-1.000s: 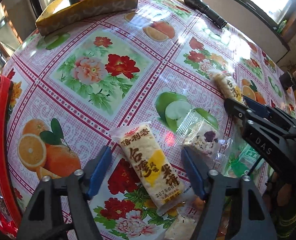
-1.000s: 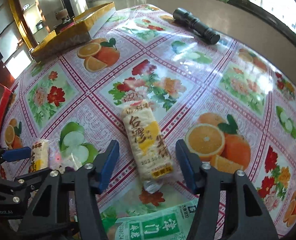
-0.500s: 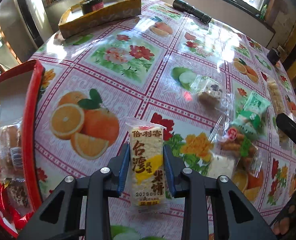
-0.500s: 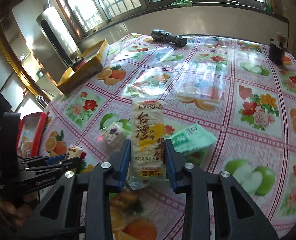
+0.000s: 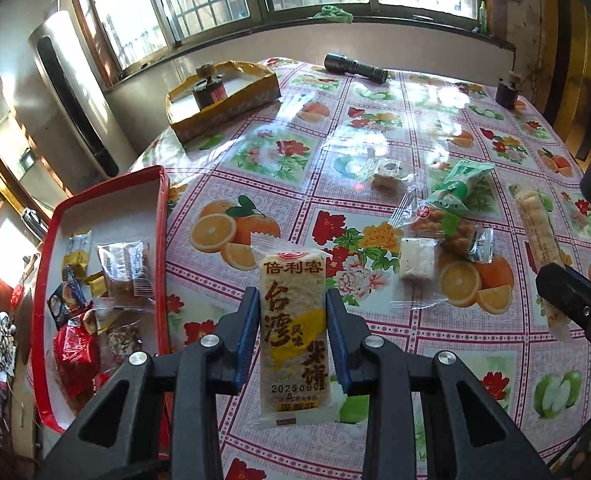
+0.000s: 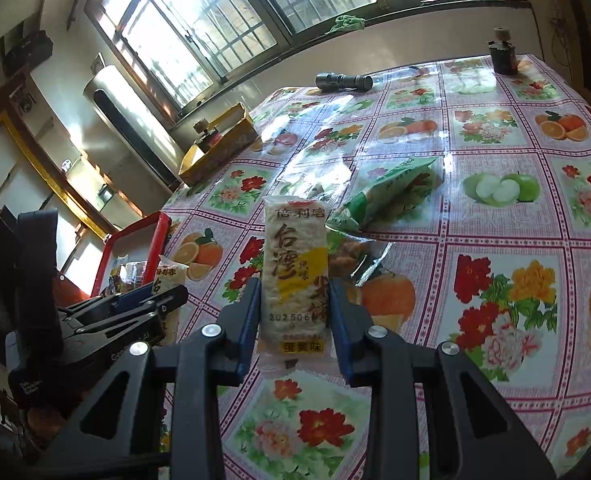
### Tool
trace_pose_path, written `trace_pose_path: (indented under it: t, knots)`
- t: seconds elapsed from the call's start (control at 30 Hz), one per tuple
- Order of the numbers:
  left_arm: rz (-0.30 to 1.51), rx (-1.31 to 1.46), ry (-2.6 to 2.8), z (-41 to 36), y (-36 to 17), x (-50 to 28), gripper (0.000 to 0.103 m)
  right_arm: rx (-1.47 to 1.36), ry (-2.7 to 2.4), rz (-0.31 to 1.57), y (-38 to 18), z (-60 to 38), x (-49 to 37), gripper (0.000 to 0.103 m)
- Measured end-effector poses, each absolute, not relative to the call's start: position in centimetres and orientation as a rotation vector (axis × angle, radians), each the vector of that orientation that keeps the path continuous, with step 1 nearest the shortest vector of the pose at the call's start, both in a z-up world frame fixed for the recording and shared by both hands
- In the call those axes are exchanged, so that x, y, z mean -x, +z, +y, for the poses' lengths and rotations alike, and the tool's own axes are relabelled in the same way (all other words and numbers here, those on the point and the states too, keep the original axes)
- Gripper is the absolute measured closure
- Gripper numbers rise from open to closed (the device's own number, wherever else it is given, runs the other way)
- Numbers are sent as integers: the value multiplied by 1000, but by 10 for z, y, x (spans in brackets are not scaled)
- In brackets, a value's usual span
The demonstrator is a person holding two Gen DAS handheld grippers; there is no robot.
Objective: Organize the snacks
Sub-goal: 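Lift both rice-cracker bars and carry them toward the red tray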
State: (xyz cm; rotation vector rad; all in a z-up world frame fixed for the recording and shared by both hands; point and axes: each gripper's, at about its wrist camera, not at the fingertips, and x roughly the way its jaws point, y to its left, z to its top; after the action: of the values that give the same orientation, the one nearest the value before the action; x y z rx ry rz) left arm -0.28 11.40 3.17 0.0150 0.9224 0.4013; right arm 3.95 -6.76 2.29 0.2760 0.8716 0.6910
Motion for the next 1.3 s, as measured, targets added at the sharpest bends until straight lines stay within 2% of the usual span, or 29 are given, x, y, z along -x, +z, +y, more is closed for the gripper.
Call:
trace_pose_path:
  t: [0.4,1.3]
  knots:
    - [886,-4,426,125,40,28,71,-247,686,814,44,-61,2,68]
    - [855,54,500,170,46,53,71,-205,784,798,54,-10,27,68]
